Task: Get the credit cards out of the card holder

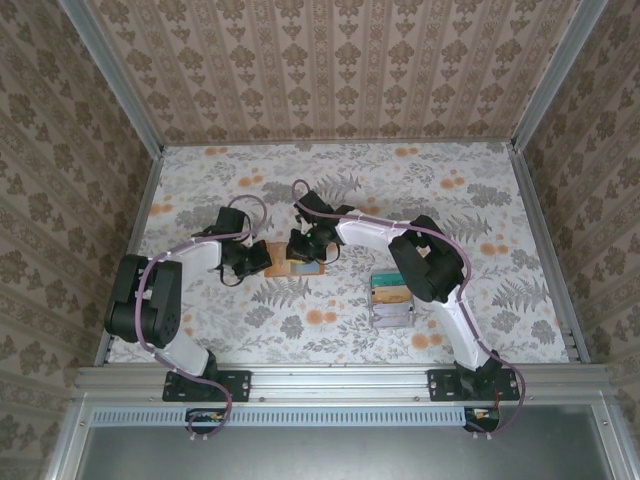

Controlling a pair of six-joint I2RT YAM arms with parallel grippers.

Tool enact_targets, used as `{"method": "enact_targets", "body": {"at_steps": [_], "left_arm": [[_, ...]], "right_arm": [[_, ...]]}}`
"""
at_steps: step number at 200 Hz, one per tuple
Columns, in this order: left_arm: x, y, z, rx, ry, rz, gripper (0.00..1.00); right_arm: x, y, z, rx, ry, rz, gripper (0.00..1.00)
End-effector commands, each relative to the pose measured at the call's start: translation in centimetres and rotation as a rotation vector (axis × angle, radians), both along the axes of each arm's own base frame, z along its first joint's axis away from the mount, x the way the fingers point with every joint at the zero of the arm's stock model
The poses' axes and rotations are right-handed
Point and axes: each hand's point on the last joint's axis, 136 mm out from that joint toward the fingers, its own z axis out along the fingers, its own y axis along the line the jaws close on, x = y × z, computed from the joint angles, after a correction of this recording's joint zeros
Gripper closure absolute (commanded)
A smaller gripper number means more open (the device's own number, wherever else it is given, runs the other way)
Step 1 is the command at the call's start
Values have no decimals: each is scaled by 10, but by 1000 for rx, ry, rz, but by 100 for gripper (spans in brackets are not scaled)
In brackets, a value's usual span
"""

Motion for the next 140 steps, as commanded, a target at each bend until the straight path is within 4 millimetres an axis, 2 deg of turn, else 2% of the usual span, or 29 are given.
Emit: {"method": "enact_targets", "body": {"at_steps": [1, 34, 64, 93, 140], "left_arm": [[-10, 5, -12, 16, 42, 6, 100], [-13, 5, -15, 18, 51, 9, 100], [-13, 5, -15, 20, 52, 8, 100], [-14, 4, -17, 17, 56, 7, 100], [-16, 3, -19, 15, 62, 5, 100]], "right_arm": [[-3, -1, -5, -12, 46, -9, 87], [-3, -7, -6, -40, 43, -20, 78], [-5, -10, -4, -48, 39, -24, 78], [-7, -7, -11, -39, 62, -26, 84], [-8, -5, -15, -44, 84, -25, 82]]}}
